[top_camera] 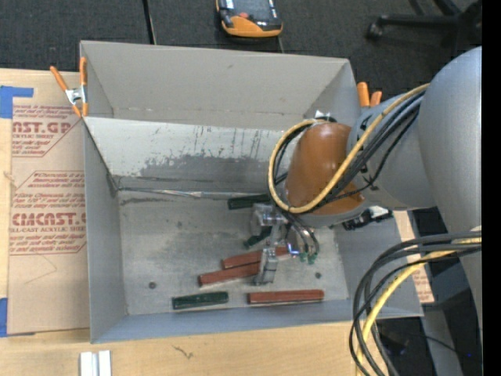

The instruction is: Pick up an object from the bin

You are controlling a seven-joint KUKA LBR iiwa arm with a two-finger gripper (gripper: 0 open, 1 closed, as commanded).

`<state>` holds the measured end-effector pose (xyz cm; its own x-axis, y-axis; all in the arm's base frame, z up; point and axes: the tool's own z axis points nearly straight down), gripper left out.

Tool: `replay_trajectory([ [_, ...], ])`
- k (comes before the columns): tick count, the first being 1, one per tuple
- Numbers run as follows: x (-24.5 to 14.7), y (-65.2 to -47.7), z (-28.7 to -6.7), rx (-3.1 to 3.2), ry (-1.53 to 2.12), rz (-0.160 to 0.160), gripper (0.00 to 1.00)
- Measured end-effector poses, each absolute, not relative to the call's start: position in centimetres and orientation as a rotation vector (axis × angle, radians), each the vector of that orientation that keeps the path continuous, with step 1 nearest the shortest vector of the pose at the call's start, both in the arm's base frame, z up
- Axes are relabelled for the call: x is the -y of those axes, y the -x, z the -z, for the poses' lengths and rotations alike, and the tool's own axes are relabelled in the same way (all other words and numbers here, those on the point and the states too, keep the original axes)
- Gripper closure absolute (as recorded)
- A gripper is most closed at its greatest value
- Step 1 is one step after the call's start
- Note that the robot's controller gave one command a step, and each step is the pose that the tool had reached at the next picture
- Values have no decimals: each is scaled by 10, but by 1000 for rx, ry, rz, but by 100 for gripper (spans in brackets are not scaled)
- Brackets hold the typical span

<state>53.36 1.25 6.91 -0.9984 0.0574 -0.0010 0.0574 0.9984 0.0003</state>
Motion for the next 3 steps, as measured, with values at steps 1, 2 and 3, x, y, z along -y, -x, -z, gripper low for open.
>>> replay_trajectory([
  [1, -16, -529, -74, -3127, -157, 1, 100],
  [2, -16, -529, -74, -3127, -157, 1, 100],
  [3, -16, -528, -77, -3130, -157, 1, 100],
])
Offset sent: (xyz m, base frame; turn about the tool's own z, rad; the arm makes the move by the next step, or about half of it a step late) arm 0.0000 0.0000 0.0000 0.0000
